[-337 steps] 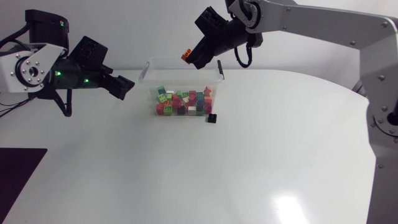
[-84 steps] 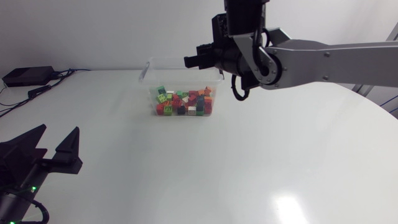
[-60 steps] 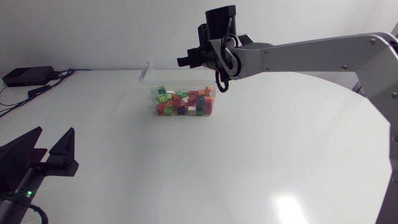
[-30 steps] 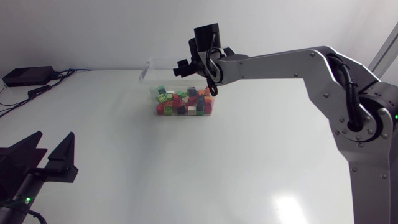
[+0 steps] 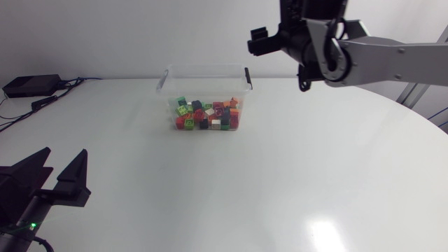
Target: Place the duplo bricks in the container
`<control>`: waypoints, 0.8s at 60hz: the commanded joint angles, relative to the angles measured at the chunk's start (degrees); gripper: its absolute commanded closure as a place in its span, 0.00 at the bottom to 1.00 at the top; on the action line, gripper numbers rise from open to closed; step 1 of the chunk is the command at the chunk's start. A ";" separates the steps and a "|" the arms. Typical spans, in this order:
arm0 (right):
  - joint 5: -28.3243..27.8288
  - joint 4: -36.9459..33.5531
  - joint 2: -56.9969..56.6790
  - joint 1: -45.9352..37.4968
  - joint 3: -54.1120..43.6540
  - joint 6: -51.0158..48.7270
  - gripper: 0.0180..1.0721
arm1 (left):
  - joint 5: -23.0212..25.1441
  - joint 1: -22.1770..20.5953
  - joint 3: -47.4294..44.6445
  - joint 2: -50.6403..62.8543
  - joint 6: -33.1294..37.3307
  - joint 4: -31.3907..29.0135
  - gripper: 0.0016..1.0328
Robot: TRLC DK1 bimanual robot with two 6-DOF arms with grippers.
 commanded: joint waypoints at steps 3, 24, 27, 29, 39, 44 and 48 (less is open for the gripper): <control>0.88 1.07 -8.62 -2.17 -9.68 -3.65 0.06 | -0.55 -0.20 -1.24 -0.45 -1.01 -0.46 0.05; 0.88 -1.13 -32.88 -9.72 -28.92 -7.25 0.06 | -0.55 0.06 -1.15 -0.45 0.05 -1.51 0.04; 0.88 -1.56 -36.22 -10.52 -31.47 -7.69 0.06 | -0.55 0.06 -1.15 -0.45 0.31 -1.51 0.04; 0.88 -2.27 -38.68 -10.78 -33.32 -7.95 0.06 | -0.55 0.24 -1.15 -0.45 0.40 -1.60 0.04; 0.79 -5.61 -50.72 -12.71 -41.49 -8.92 0.06 | -0.55 0.42 -1.15 -0.45 1.28 -1.78 0.04; 0.79 -8.16 -57.05 -13.50 -44.83 -9.18 0.06 | -0.64 0.50 -1.06 -0.45 1.81 -1.87 0.04; 0.79 -10.62 -62.32 -13.68 -47.03 -9.36 0.06 | -0.64 0.77 -1.06 -0.45 2.77 -1.87 0.04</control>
